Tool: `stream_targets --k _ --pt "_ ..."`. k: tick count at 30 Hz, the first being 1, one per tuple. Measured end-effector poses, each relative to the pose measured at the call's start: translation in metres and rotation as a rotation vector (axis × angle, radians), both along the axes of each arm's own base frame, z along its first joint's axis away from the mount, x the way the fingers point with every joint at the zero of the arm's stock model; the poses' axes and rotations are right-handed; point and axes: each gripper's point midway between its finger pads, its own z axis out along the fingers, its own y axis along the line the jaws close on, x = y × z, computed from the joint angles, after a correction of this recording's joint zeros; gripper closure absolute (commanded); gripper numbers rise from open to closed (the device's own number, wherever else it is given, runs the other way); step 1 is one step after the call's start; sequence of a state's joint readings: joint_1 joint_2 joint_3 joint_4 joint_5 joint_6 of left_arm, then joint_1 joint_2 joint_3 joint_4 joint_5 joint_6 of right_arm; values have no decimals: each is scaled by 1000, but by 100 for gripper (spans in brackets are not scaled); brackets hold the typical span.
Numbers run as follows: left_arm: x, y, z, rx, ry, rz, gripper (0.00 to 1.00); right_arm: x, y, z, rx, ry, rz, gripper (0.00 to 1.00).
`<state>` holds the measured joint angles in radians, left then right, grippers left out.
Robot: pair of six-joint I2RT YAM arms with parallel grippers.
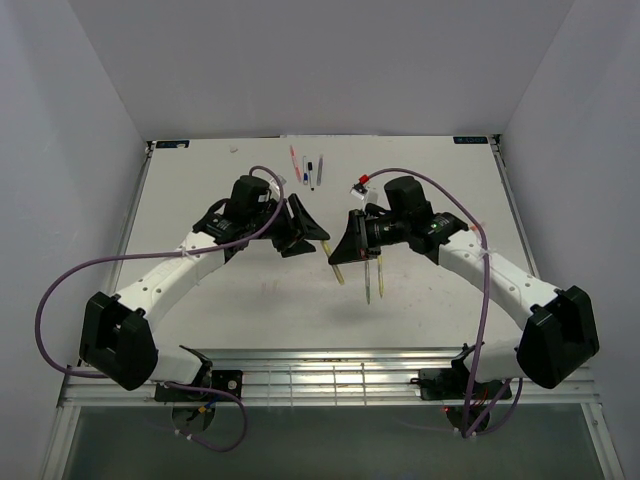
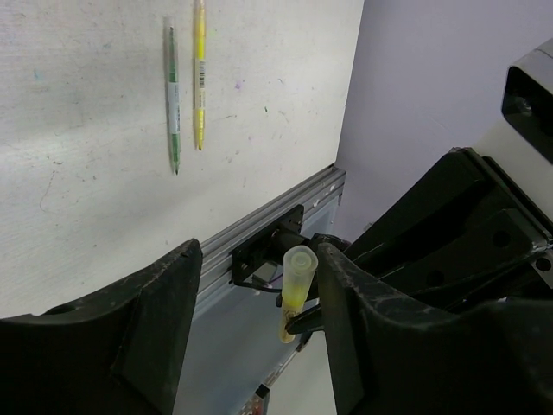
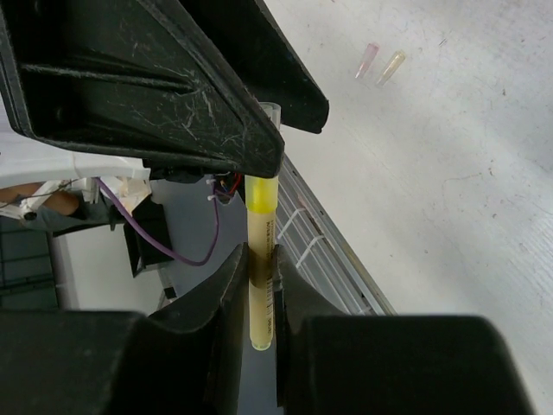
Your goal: Open the pen caps
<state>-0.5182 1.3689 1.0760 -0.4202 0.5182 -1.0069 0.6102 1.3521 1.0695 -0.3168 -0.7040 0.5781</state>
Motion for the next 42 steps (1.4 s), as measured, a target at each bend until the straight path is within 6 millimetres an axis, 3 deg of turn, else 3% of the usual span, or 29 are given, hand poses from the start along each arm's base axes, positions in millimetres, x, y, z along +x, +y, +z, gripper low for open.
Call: stream_targets --k 6,17,26,30,36,42 --pt "-3 -6 0 2 -2 -1 49 1 3 -2 6 25 -1 92" --pt "-6 -11 -1 9 -5 -3 62 6 9 -4 23 81 -27 92" --pt "-4 -12 2 16 -11 -8 84 5 14 -3 43 103 -34 92" --pt "-2 -12 -2 43 1 -16 100 5 14 -7 20 92 -37 92" --pt "-2 -11 -19 123 71 -15 100 5 12 -23 -103 30 -58 92" --pt "2 -9 -29 200 143 10 100 8 12 -32 -319 -147 -86 92"
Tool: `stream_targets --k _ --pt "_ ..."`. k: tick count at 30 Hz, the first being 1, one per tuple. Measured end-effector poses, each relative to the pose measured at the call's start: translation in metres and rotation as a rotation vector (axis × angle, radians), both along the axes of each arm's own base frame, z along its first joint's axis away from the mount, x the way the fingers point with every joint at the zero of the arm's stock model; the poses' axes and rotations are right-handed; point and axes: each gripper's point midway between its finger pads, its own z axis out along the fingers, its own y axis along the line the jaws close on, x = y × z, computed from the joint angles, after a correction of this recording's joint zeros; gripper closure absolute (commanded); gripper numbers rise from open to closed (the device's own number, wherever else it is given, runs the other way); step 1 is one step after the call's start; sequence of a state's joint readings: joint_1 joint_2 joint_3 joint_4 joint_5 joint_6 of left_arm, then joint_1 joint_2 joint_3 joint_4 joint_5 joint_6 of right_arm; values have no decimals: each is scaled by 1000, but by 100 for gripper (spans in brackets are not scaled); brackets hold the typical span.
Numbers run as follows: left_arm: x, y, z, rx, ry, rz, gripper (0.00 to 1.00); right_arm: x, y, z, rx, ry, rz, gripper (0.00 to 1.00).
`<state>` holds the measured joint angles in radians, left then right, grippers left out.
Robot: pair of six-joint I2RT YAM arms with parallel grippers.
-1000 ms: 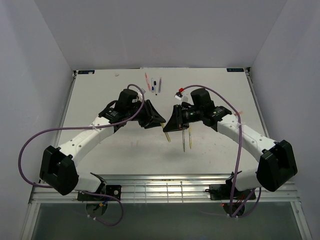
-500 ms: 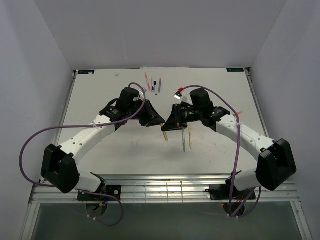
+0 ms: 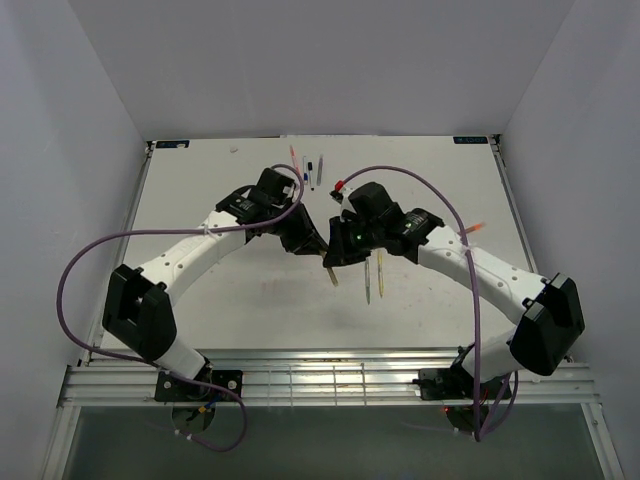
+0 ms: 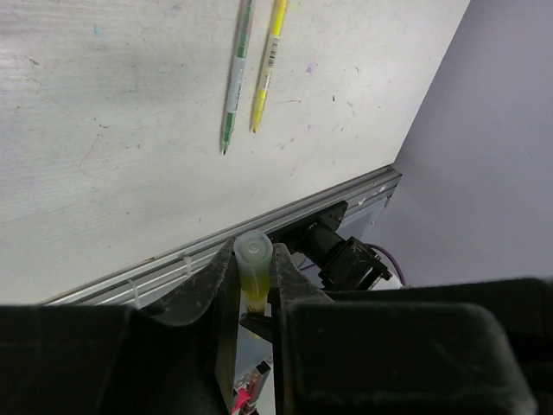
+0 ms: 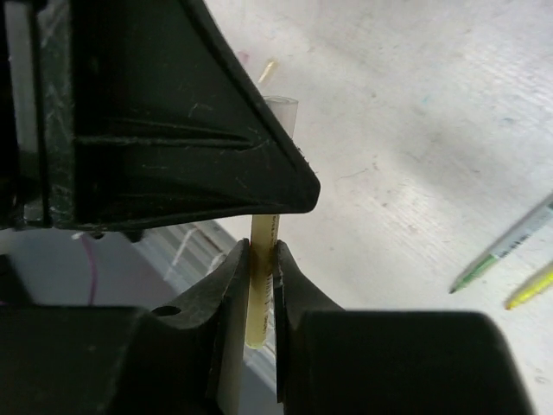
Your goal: Open the pen caps
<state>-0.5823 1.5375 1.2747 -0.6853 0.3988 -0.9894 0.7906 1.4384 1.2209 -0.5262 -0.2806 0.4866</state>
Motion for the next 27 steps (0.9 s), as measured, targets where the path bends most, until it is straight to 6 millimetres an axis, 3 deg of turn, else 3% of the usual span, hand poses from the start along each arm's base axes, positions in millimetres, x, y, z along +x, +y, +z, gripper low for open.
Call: stream_targets --k 6,10,14,18,21,27 --pt "12 -1 -14 21 96 33 100 9 -8 -16 -173 -131 -22 92" --pt "49 11 -4 -18 46 119 100 -20 -34 -46 -322 -53 38 92" --pt "74 16 21 -84 -93 147 100 -39 -32 -51 -282 30 100 92" --pt "63 20 36 -100 -180 115 100 -39 -30 -43 -199 82 94 92" --pt "54 31 36 -43 -213 104 100 -25 -43 -38 -150 103 32 92" --pt "30 77 -6 207 -174 120 100 18 -97 -49 -148 135 -180 92"
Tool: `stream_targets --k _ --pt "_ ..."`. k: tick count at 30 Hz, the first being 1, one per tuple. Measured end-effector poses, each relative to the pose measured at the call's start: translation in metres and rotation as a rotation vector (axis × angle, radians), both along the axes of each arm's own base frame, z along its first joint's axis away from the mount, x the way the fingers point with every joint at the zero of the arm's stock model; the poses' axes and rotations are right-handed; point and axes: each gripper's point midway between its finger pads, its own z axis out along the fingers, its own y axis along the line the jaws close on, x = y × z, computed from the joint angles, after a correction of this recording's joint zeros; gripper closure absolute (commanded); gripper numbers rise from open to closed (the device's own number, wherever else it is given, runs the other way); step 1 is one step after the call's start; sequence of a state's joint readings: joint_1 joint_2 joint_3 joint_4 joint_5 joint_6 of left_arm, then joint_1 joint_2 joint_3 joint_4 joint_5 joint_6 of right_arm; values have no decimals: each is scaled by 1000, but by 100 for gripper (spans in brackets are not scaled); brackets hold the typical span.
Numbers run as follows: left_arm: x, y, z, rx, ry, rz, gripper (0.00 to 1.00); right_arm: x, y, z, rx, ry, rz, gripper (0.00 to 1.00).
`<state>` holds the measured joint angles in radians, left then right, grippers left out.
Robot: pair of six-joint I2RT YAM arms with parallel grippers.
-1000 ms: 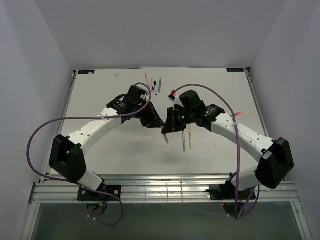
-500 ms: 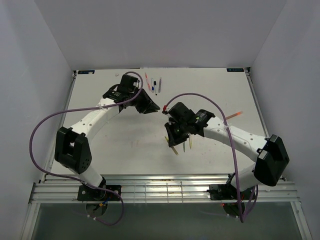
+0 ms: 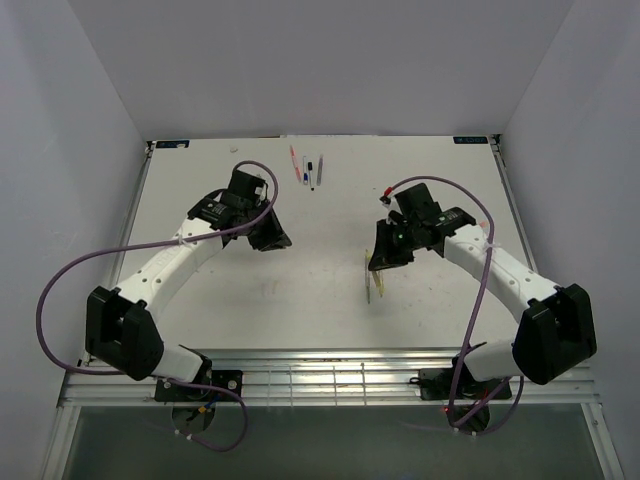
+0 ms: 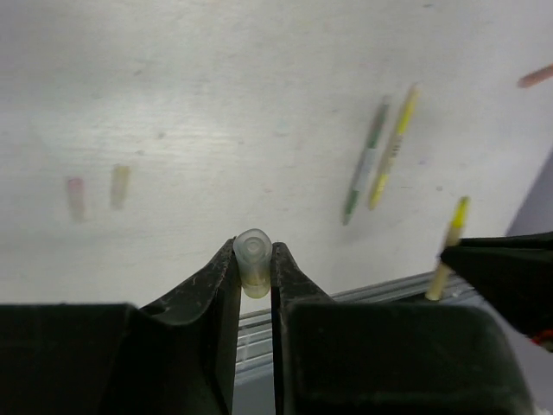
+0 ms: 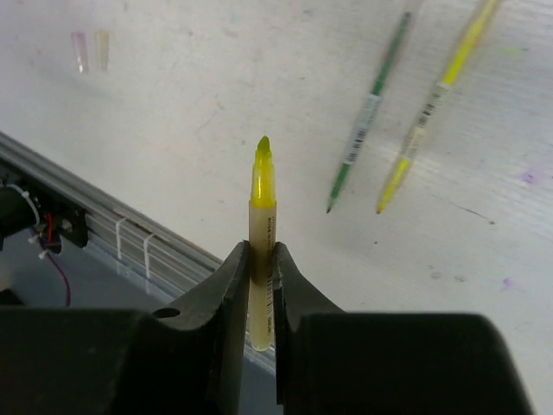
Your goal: Open the pen caps
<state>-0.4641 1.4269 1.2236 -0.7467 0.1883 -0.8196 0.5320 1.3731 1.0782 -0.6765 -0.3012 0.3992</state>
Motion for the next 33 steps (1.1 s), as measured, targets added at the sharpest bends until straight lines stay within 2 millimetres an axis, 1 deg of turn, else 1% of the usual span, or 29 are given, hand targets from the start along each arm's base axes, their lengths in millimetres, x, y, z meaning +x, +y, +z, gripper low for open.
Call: stream_targets --k 1,4,7,10,14,19,22,26,27,29,33 --pt "-7 11 -12 58 25 6 100 5 -8 -3 -14 -1 -25 92" --pt "-23 39 -39 199 77 29 100 15 -26 -13 -57 -4 -81 92" --pt "-33 65 -57 327 108 49 100 20 -41 -24 -94 8 -122 92" --pt "-38 85 -70 428 128 64 100 23 -55 -37 -131 34 -155 92" --pt "-48 104 -97 545 196 50 100 28 -68 -48 -166 55 -190 92" --pt "-61 119 -126 642 281 22 100 30 -79 -60 -188 88 -219 92" --pt "-65 121 -134 657 300 13 100 29 -83 -67 -198 108 -227 92" --pt "-61 117 -139 635 280 14 100 29 -84 -79 -208 129 -227 92" --pt "-60 116 -140 628 277 14 95 29 -84 -81 -211 134 -224 92" --pt "-60 113 -144 609 275 12 90 28 -84 -85 -214 143 -218 92" --pt "-63 109 -151 581 282 17 86 30 -84 -91 -218 148 -213 92"
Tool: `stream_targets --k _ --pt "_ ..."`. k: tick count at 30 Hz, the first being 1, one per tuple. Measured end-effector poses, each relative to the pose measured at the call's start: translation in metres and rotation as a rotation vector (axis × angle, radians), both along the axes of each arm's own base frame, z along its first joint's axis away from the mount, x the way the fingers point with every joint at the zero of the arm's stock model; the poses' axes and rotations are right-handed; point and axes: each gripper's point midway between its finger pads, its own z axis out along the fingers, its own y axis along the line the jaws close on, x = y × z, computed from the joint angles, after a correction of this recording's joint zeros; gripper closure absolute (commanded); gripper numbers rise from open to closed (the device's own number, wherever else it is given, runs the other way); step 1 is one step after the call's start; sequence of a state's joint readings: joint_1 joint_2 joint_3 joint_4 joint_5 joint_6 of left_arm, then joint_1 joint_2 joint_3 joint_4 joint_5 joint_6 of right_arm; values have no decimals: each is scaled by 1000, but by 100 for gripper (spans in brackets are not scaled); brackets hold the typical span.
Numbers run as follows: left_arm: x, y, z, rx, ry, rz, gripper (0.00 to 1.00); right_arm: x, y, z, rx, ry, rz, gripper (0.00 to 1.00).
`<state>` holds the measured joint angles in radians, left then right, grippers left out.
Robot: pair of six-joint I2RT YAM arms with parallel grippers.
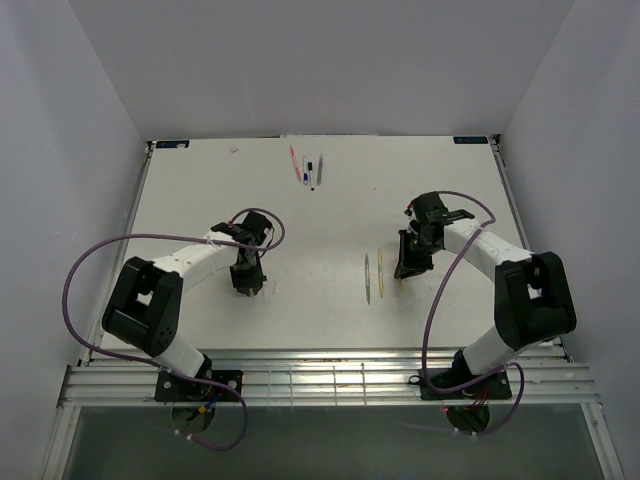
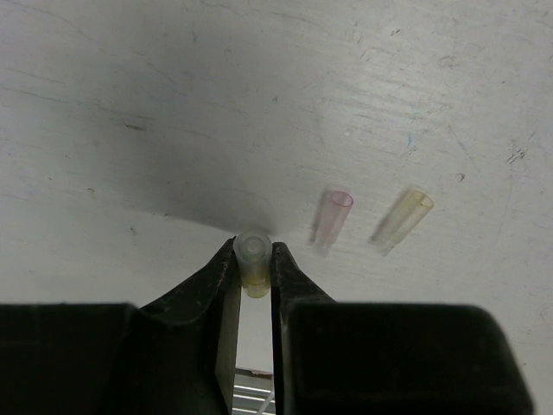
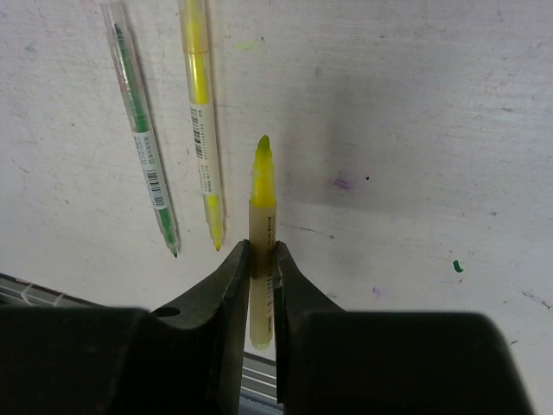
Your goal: Open the pen caps
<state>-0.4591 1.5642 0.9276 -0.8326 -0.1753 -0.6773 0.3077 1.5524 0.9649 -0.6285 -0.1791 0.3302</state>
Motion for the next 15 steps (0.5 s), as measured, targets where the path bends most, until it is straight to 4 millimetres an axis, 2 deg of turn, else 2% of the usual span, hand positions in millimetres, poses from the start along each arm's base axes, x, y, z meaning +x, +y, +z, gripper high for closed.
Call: stream_targets --k 8,15 --pt "-10 -3 -11 -24 34 38 69 5 1 -7 0 -5 9 92" --pt "-10 -6 -13 -38 41 56 56 7 2 -20 -7 18 13 92"
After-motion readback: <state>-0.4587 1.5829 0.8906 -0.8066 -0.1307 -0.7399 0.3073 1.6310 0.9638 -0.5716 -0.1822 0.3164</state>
